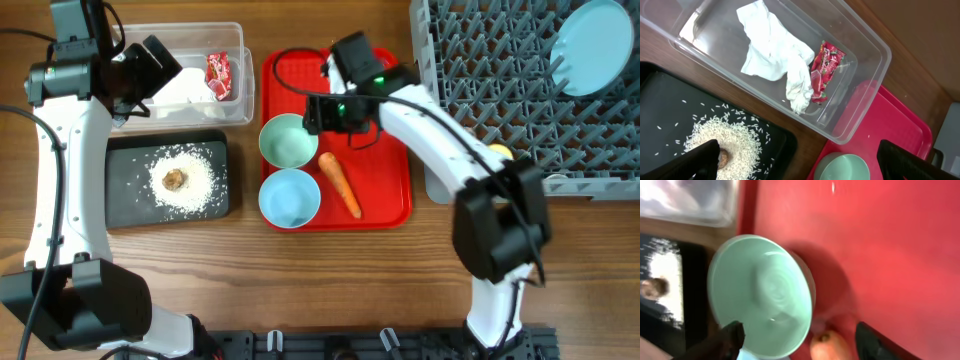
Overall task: Sort waste into correct bins and load items into the dishwasher rack
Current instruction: 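Reach the right gripper to the green bowl and grasp its rim, then carry the green bowl right and set it in the rack, then move the right gripper back to the blue bowl and grasp it, then carry the blue bowl right and place it in the rack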
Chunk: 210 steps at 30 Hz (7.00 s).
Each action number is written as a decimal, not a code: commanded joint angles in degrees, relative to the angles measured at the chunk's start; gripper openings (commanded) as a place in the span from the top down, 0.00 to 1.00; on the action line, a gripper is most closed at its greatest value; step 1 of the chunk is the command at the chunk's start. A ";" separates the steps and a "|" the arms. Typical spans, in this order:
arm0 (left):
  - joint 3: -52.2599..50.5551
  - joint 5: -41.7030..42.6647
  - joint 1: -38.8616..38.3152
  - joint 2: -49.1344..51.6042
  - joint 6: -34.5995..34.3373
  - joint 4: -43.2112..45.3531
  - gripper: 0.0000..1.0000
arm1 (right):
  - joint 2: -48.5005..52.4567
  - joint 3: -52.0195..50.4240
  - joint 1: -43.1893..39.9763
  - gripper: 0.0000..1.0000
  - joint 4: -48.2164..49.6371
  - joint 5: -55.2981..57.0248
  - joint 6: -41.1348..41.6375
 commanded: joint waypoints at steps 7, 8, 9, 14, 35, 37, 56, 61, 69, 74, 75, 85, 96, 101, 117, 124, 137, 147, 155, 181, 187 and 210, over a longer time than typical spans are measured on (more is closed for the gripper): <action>0.37 0.48 0.26 -0.35 0.42 -0.02 0.00 | 7.13 -0.15 0.11 0.67 4.15 -1.11 5.97; 0.37 0.48 0.26 -0.35 0.42 -0.02 0.00 | 7.50 -0.15 0.11 0.73 4.63 -1.07 6.62; 0.37 0.48 0.26 -0.35 0.42 -0.02 0.00 | 7.54 -0.15 0.11 0.80 5.22 -1.11 6.78; 0.37 0.48 0.26 -0.35 0.42 -0.02 0.00 | 7.82 -0.13 0.11 0.96 6.36 0.70 8.39; 0.37 0.48 0.26 -0.35 0.42 -0.02 0.00 | -16.39 2.34 -14.56 0.96 7.91 42.66 -3.39; 0.37 0.48 0.26 -0.35 0.42 -0.02 0.00 | -16.68 2.34 -16.31 0.96 11.91 52.37 -7.98; 0.37 0.48 0.26 -0.35 0.42 -0.02 0.00 | -0.83 2.32 -22.58 0.96 46.77 71.89 -64.19; 0.37 0.48 0.26 -0.35 0.42 -0.02 0.00 | 4.07 2.32 -22.58 0.96 46.77 76.63 -66.23; 0.37 0.48 0.26 -0.35 0.42 -0.02 0.00 | 5.27 2.12 -23.30 0.96 46.95 78.88 -67.01; 0.37 0.48 0.26 -0.35 0.42 -0.02 0.00 | 5.62 2.12 -24.20 0.96 47.19 78.90 -67.10; 0.37 0.48 0.26 -0.33 0.42 -0.02 0.00 | 5.86 2.12 -24.28 0.96 47.17 78.90 -67.25; 0.37 0.48 0.26 -0.35 0.42 -0.02 0.00 | 9.55 2.12 -22.75 0.96 48.70 78.86 -66.82; 0.37 0.48 0.26 -0.35 0.42 -0.02 0.00 | 9.94 2.12 -21.70 0.96 48.68 78.40 -65.48; 0.37 0.48 0.26 -0.35 0.42 -0.02 0.00 | 9.94 2.12 -20.02 0.91 48.68 78.40 -65.48; 0.37 0.48 0.26 -0.35 0.42 -0.02 0.00 | 9.94 2.12 -15.89 0.03 48.74 79.23 -65.79; 0.37 0.48 0.26 -0.35 0.44 -0.02 0.00 | 9.88 2.12 -14.36 0.00 49.24 81.00 -65.72; 0.37 0.48 0.26 -0.35 0.42 -0.02 0.00 | 5.68 2.12 -10.84 0.00 53.46 84.08 -62.60; 0.37 0.48 0.26 -0.33 0.42 -0.02 0.00 | 0.07 2.12 -5.81 0.00 22.12 62.18 -38.03; 0.37 0.48 0.26 -0.33 0.42 -0.02 0.00 | -5.70 2.12 0.00 0.10 -3.06 8.09 -27.82; 0.37 0.48 0.26 -0.35 0.44 -0.02 0.00 | -4.26 -9.86 7.91 0.65 -8.76 -5.18 -0.87; 0.37 0.48 0.26 -0.35 0.42 0.00 0.00 | -4.24 -9.86 8.74 0.66 -10.36 0.83 4.98; 0.37 0.26 0.09 -0.35 0.44 0.17 0.00 | 0.20 -7.17 7.65 0.96 -11.82 -1.64 4.72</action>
